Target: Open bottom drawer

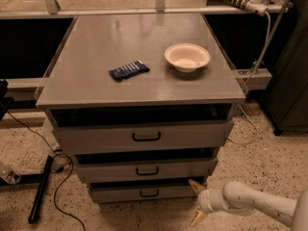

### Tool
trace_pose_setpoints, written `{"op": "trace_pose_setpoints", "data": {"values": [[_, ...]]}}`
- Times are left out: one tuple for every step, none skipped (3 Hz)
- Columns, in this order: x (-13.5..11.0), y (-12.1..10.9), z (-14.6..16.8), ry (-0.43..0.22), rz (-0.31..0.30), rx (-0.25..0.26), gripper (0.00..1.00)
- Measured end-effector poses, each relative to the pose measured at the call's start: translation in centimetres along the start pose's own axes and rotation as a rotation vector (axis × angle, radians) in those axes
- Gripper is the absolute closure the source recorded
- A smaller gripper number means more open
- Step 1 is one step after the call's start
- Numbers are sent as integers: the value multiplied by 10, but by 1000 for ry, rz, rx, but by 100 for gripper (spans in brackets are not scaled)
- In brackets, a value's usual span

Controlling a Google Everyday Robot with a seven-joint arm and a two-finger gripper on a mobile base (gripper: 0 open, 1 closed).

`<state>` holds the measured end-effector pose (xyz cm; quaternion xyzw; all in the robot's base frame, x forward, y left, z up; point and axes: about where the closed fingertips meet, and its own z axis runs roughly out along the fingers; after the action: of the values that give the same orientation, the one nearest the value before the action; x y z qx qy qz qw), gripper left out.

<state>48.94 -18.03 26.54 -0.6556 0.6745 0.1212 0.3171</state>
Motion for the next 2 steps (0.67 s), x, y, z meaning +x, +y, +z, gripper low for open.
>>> {"op": "trace_pose_setpoints", "data": {"values": [[19,1,29,36,-6,5,0],[19,1,29,36,-6,5,0]]}}
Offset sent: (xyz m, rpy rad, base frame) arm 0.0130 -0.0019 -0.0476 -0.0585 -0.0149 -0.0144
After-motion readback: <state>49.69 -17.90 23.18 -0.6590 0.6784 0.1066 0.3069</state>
